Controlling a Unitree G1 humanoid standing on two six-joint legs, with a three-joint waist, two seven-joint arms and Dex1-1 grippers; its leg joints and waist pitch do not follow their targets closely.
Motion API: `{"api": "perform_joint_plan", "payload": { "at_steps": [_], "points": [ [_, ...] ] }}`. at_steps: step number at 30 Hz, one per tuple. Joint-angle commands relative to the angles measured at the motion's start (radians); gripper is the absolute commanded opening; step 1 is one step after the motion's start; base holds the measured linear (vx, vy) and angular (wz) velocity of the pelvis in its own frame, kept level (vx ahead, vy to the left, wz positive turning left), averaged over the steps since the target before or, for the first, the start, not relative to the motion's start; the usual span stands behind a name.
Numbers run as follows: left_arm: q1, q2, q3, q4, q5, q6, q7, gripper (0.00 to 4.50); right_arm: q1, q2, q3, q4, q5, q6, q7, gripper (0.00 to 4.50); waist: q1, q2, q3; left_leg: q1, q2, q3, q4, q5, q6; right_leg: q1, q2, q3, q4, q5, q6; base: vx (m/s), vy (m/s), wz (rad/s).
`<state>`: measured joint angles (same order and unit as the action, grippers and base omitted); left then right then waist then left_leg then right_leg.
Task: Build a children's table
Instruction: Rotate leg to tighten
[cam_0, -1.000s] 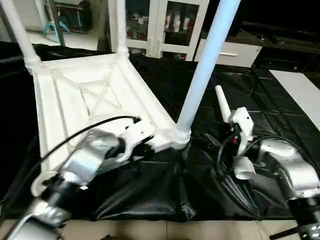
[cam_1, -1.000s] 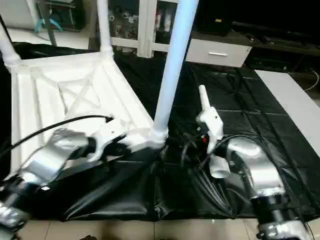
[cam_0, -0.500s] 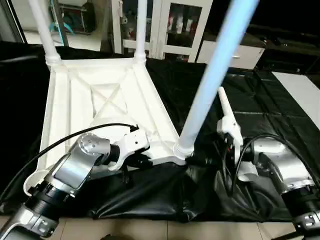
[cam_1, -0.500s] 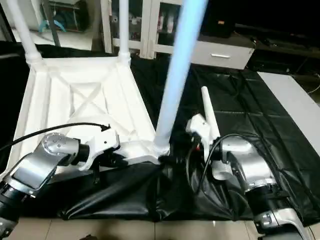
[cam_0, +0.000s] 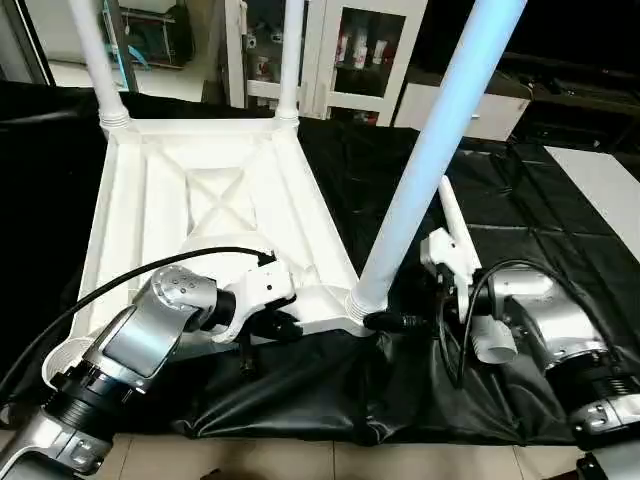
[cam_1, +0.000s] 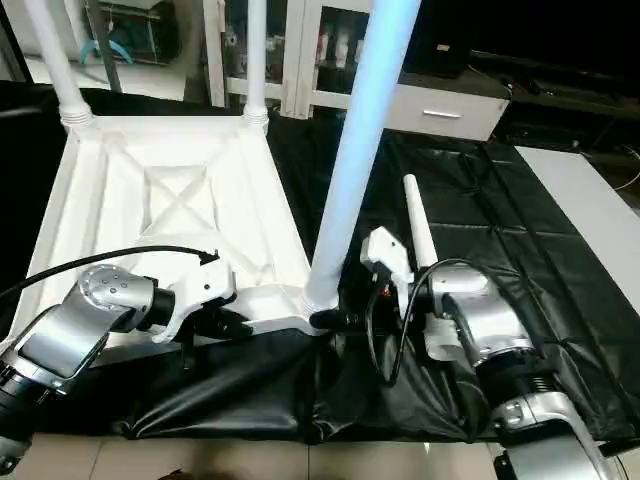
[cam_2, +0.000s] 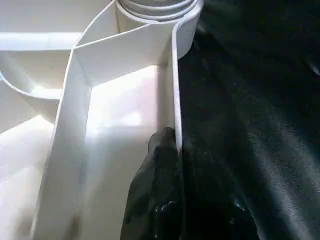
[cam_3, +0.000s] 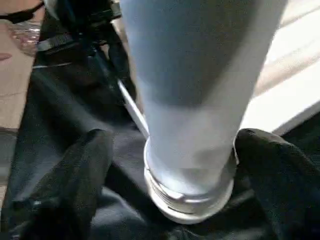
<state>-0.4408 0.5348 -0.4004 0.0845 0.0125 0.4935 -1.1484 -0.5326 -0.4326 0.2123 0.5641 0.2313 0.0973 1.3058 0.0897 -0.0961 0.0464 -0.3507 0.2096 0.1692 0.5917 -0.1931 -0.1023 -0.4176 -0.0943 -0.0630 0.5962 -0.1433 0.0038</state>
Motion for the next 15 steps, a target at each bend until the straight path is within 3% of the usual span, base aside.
{"api": "perform_joint_plan", "payload": {
  "at_steps": [1,15],
  "points": [
    [0.007,-0.013,-0.069,0.004,-0.016,-0.005,-0.047,0.00,-0.018,0.001,0.018,0.022,-0.019,-0.021,0.024,3.79,-0.008,0.010,-0.061,0.002,0.018,0.007,-0.074,-0.232,0.024,0.047,-0.035,0.032,-0.054,-0.273,-0.216,0.000,0.000,0.00],
    [0.001,-0.012,-0.068,0.014,-0.008,-0.006,-0.057,0.00,-0.035,0.022,0.043,0.096,-0.051,-0.072,0.065,2.69,-0.008,0.016,-0.061,0.003,0.018,0.007,-0.075,-0.240,0.016,0.048,-0.034,0.032,-0.053,-0.262,-0.221,0.000,0.000,0.00]
  ]
}}
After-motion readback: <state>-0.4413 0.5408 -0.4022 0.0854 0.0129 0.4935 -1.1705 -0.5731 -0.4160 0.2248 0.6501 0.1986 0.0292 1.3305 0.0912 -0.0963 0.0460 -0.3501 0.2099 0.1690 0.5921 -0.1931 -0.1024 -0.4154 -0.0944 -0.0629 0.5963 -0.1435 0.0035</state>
